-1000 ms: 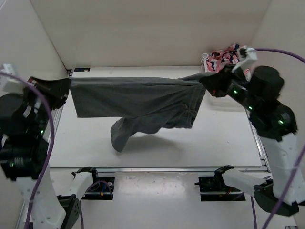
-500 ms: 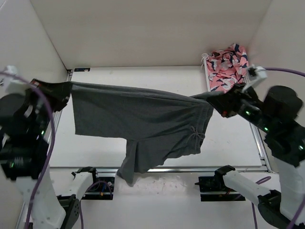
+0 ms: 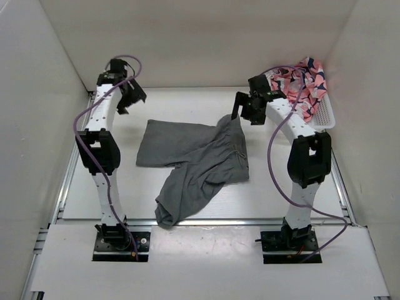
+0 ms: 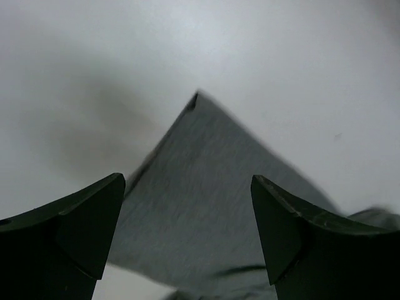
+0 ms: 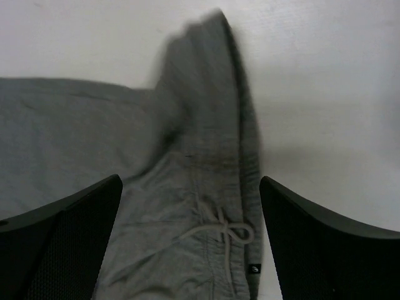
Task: Fold and stack the shorts
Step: Flatten the shorts out
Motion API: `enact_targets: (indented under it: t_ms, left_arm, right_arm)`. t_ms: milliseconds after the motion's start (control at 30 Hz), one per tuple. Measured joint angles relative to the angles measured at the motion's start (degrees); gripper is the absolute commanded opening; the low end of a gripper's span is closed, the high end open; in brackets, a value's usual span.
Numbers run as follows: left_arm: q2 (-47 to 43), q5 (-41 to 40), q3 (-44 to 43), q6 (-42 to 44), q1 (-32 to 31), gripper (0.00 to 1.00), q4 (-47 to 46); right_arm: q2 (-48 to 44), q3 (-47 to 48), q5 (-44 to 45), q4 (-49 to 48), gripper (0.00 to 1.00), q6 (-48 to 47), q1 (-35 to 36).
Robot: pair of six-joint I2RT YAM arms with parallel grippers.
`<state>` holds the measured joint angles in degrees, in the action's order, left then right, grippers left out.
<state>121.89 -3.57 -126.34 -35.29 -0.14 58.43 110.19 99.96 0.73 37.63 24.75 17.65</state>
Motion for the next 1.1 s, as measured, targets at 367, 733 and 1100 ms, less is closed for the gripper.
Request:
enact_targets:
  t_ms: [367, 733, 1100]
  left_arm:
    - [-32.4, 0.2, 39.1, 3.8, -9.6, 0.71, 1.3]
    - [-43.5, 9.5, 77.4, -1.8, -20.0, 1.00, -4.3]
    - [-40.9, 11.0, 78.9, -5.5, -22.1, 0.10, -10.5]
  right_arm:
    - [-27.4, -25.9, 1.6, -0.4, 0.87, 3.1, 0.9]
    - [-44.3, -62.4, -15.3, -7.6, 0.95, 20.2, -2.9]
    - [-30.2, -62.1, -16.6, -21.7, 0.56, 28.8, -1.9]
